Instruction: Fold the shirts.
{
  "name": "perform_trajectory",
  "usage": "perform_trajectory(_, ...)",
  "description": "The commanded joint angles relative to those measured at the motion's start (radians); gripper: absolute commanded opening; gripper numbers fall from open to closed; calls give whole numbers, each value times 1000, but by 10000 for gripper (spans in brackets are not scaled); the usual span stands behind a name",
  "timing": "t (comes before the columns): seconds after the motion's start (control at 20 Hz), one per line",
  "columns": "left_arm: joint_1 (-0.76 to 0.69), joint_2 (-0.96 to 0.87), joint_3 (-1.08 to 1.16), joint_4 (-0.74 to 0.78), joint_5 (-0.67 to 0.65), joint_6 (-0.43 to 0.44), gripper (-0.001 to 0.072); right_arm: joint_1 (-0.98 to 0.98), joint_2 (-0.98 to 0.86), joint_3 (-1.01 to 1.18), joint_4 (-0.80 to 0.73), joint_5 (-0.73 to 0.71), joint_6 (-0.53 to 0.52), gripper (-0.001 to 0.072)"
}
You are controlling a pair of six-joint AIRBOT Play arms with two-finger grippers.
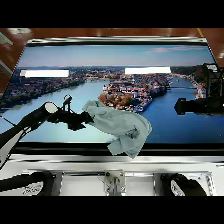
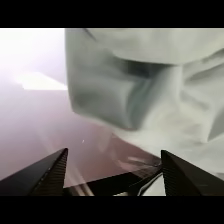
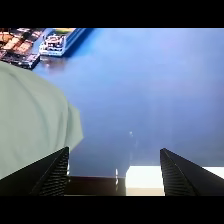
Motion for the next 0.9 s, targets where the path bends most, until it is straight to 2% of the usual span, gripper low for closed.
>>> perform_trajectory(0.0,19,-95,-15,-237,79,140,710,0,1,-2,10,-11,4,682)
perform_trajectory(0.15,11,-130,-13,-337,146,171,705,0,1,-2,11,6,10,682)
perform_trajectory(0.2,8,-134,-12,-352,158,171,619,0,-2,-4,18,9,10,682)
perform_trajectory(0.25,8,-132,-12,-360,159,179,263,-1,-5,-13,32,7,10,682)
perform_trajectory(0.3,8,-129,-11,-364,157,196,46,-1,-11,-40,50,9,8,682)
perform_trajectory(0.4,8,-122,-2,-366,126,256,37,-2,-34,-137,154,13,-2,682)
perform_trajectory(0.5,8,-110,8,-365,92,312,36,-1,-62,-274,341,-13,-24,682)
perform_trajectory(0.65,8,-71,10,-365,84,332,36,-1,-113,-412,560,-42,-87,683)
perform_trajectory(0.75,8,-43,10,-365,84,335,36,-1,-138,-455,628,-64,-101,683)
perform_trajectory(0.85,8,-24,10,-365,84,344,36,22,-163,-486,632,-66,-117,683)
